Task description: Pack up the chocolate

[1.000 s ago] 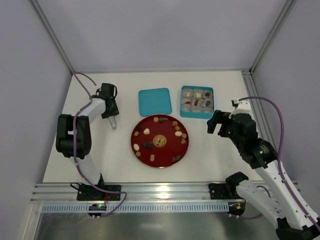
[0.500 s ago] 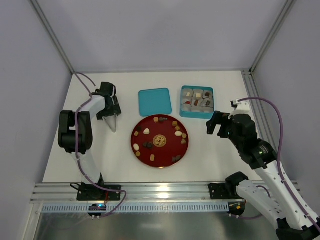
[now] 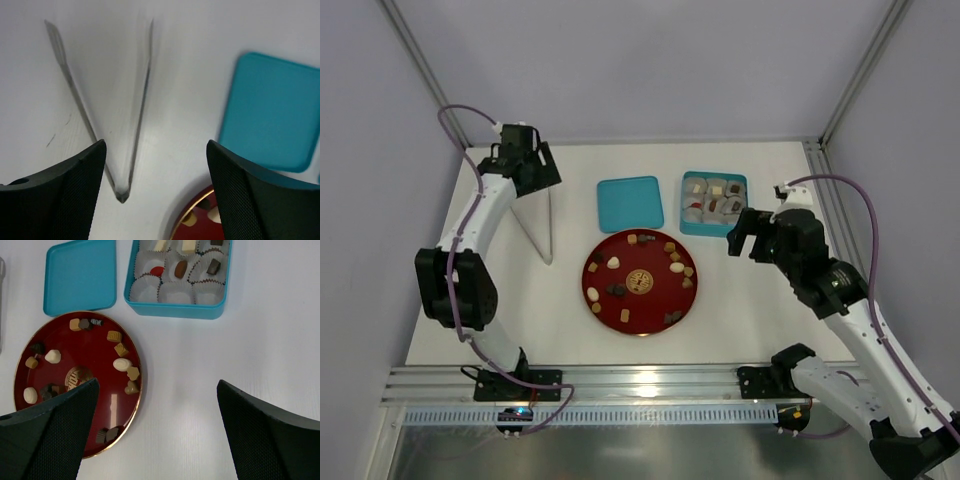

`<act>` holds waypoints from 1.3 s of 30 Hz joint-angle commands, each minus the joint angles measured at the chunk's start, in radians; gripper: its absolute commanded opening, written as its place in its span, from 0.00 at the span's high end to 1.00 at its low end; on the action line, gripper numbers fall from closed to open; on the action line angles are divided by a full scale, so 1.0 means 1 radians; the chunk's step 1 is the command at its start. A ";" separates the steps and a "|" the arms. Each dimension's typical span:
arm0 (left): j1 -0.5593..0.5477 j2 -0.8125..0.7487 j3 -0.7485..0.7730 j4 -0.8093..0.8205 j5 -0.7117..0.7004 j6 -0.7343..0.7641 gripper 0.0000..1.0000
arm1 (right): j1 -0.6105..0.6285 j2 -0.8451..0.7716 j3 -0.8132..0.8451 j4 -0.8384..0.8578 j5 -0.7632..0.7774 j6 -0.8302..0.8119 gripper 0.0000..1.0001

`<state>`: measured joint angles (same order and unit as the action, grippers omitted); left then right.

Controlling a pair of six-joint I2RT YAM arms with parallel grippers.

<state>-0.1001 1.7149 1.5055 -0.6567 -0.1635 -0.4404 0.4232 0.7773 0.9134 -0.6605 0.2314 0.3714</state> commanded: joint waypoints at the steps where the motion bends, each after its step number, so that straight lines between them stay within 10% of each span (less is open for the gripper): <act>1: -0.058 0.029 0.077 0.061 0.120 -0.027 0.22 | -0.004 0.059 0.119 0.038 -0.027 0.023 0.00; 13: -0.141 0.442 0.381 0.052 0.117 0.008 0.43 | -0.003 0.345 0.275 0.101 -0.063 0.049 0.00; 39: -0.161 0.598 0.383 0.092 0.226 0.012 0.62 | 0.000 0.960 0.579 0.295 -0.219 -0.015 0.03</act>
<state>-0.2516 2.2948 1.8606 -0.5842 0.0452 -0.4381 0.4232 1.6958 1.4200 -0.4229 0.0467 0.3698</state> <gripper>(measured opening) 0.396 0.977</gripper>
